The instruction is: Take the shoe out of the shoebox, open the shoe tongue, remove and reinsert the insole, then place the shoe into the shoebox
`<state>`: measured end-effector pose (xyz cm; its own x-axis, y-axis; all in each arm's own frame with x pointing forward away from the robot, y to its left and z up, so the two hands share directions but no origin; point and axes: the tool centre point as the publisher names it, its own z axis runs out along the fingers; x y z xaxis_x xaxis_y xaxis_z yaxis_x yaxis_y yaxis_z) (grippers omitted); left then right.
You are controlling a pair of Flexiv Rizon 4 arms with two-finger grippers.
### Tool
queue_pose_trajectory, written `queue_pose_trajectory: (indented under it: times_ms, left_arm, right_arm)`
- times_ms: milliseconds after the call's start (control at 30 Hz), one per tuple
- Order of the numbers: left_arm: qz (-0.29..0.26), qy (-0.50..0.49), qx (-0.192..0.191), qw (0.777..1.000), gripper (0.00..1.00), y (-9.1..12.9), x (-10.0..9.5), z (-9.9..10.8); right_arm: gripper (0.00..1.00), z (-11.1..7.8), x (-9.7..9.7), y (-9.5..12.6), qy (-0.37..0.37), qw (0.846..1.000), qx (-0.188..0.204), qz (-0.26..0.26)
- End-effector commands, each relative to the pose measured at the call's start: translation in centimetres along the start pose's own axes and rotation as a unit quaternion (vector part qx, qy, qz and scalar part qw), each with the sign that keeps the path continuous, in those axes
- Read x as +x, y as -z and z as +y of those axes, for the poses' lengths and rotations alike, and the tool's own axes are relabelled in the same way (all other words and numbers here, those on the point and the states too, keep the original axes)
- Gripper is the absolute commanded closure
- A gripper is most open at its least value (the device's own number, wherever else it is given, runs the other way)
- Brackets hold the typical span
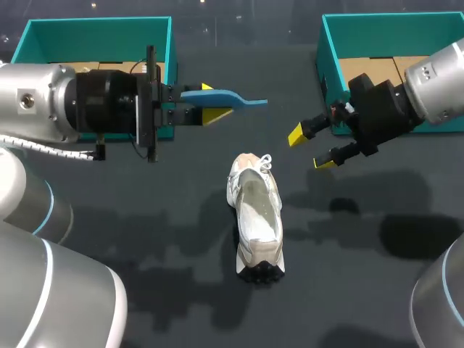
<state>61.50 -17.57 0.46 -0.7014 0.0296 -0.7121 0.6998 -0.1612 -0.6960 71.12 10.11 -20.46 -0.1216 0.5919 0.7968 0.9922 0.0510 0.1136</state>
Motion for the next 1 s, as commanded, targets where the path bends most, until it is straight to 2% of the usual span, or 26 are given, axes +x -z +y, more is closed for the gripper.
queue_pose_trajectory:
  times_ms: [33,267,300,367,533,633,933,1000]
  left_arm:
    - [0.034,-0.081,0.027,0.996,1.0,-0.5,-1.2,0.9]
    - [0.034,-0.081,0.027,0.996,1.0,-0.5,-1.2,0.9]
    - [0.034,-0.112,0.033,0.993,1.0,-0.5,-1.1,0.9]
    - [0.03,-0.185,0.011,0.982,1.0,-0.5,-0.9,1.7]
    - [0.013,-0.265,-0.045,0.963,1.0,-0.9,-0.6,4.5]
    - [-0.011,-0.31,-0.076,0.947,1.0,-1.0,-0.7,5.8]
    - [-0.011,-0.31,-0.076,0.947,1.0,-1.0,-0.7,5.8]
    - [-0.002,-0.292,-0.078,0.953,1.0,-1.4,0.3,6.8]
  right_arm:
    - [0.0,-0.9,0.2,0.9,0.003,1.0,-0.008,-0.013]
    - [0.0,-0.9,0.2,0.9,0.003,1.0,-0.008,-0.013]
    - [0.0,-0.5,0.4,1.0,-0.003,1.0,-0.006,0.002]
    - [0.0,0.2,0.8,1.5,-0.033,0.999,0.01,0.027]
    - [0.0,1.2,2.1,3.3,-0.039,0.995,-0.019,0.086]
    - [0.0,1.5,2.5,3.5,-0.043,0.995,-0.019,0.091]
    - [0.0,1.5,2.5,3.5,-0.043,0.995,-0.019,0.091]
    - [0.0,2.3,2.6,3.4,-0.048,0.994,-0.019,0.1]
